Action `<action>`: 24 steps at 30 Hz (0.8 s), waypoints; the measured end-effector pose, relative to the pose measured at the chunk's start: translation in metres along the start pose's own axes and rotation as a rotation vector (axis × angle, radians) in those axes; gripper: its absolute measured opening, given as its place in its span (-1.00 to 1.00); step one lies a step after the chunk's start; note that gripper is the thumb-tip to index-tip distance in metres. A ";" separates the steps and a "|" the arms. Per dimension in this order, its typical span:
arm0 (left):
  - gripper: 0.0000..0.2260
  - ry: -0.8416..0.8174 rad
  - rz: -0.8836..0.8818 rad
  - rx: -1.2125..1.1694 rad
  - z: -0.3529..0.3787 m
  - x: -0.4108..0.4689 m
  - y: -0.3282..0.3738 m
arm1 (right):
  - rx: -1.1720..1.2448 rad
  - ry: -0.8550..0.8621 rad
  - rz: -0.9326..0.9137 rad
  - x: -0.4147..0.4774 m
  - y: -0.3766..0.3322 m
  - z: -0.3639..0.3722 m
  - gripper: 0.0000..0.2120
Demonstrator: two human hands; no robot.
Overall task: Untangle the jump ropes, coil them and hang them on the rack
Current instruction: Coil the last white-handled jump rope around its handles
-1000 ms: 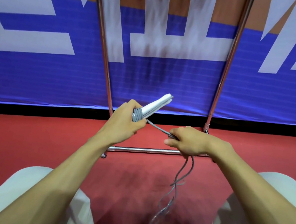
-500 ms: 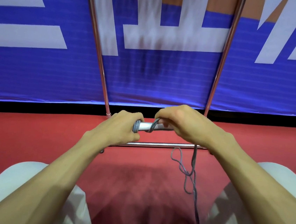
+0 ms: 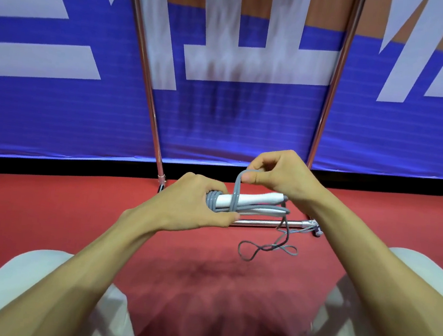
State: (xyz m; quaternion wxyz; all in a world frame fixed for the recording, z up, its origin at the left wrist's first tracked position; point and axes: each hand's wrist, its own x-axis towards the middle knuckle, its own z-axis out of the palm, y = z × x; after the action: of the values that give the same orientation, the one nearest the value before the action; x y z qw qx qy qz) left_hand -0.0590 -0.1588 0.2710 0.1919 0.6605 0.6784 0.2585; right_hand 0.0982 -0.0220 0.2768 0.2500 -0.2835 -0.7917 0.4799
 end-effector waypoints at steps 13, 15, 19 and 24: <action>-0.58 0.299 -0.074 -0.586 -0.012 0.006 0.004 | -0.031 -0.246 0.126 0.001 0.000 0.024 -0.58; -0.74 0.346 -0.117 -0.541 -0.012 0.009 -0.002 | -0.102 -0.281 0.158 -0.001 0.001 0.023 -0.61; -0.94 0.387 -0.211 -0.313 -0.011 0.012 -0.016 | -0.342 -0.411 0.176 -0.006 0.005 0.021 -0.75; -0.84 0.404 -0.270 -0.040 -0.010 0.017 -0.030 | -0.553 -0.534 0.164 -0.011 0.003 0.013 -0.90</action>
State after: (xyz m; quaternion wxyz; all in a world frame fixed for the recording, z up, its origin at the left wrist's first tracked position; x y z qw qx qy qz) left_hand -0.0901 -0.1424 0.2623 0.0983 0.4947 0.7799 0.3706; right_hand 0.0982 -0.0363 0.2677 -0.0900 -0.2676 -0.9031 0.3237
